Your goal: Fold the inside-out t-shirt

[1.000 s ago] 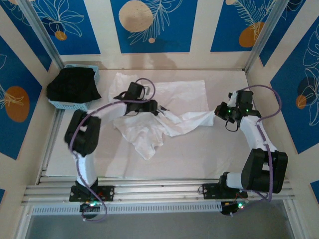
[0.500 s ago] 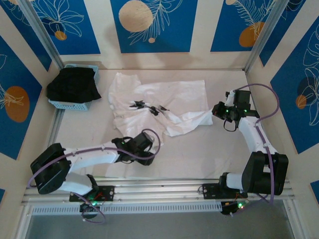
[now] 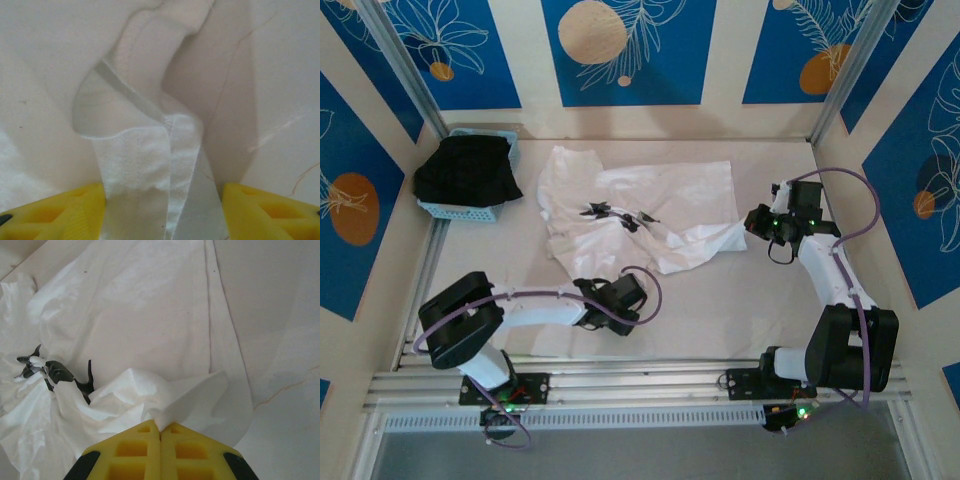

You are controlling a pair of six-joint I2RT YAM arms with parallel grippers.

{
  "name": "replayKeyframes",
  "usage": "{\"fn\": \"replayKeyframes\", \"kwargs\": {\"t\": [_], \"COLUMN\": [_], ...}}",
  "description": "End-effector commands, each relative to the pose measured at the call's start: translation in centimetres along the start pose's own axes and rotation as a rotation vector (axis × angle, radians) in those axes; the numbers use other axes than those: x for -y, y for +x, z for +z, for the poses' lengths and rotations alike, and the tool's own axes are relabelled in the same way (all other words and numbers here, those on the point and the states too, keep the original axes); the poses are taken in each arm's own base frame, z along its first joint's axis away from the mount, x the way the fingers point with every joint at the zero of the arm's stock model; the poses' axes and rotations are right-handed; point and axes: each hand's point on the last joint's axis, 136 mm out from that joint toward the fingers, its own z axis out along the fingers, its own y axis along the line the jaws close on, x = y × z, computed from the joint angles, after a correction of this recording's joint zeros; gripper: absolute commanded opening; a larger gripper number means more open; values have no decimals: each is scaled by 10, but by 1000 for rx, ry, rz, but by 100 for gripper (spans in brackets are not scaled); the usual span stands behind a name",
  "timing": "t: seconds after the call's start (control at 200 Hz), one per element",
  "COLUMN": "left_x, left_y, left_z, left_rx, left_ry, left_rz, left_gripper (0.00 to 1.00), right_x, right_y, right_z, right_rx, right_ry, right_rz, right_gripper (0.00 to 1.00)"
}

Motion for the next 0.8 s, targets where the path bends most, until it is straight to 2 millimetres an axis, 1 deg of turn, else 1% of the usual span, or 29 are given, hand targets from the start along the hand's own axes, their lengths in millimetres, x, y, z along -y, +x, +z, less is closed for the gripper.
{"fn": "replayKeyframes", "kwargs": {"t": [0.0, 0.095, 0.185, 0.275, 0.37, 0.52, 0.605, 0.665, 0.725, 0.795], "left_x": [-10, -14, -22, -20, -19, -21, -30, -43, -60, -85], "left_y": [14, 26, 39, 45, 44, 31, 16, 1, -18, -40], "left_z": [8, 12, 14, 18, 18, 9, -5, -22, -48, -89], "left_rx": [-41, -88, -133, -142, -127, -55, 18, 90, 183, 316], "left_ry": [-48, -50, -86, -62, -38, -8, -11, -32, -60, -115], "left_rz": [5, -15, -40, -74, -96, -120, -143, -161, -183, -208], "left_gripper": [60, 52, 40, 29, 17, 0, 0, 0, 0, 0], "right_x": [-8, -9, -8, -7, -7, -9, -11, -14, -19, -28], "right_y": [2, 1, 2, 3, 2, 2, 1, -1, -5, -14], "right_z": [0, -1, 0, 1, 0, -2, -4, -8, -15, -29], "right_rx": [-3, -1, -4, -4, -4, 0, 6, 25, 53, 98], "right_ry": [-37, -38, -35, -32, -31, -32, -33, -41, -52, -64], "right_rz": [-22, -25, -23, -25, -26, -27, -30, -37, -48, -65], "right_gripper": [0, 0, 0, 0, 0, 0, 0, 0, 0, 0]}}
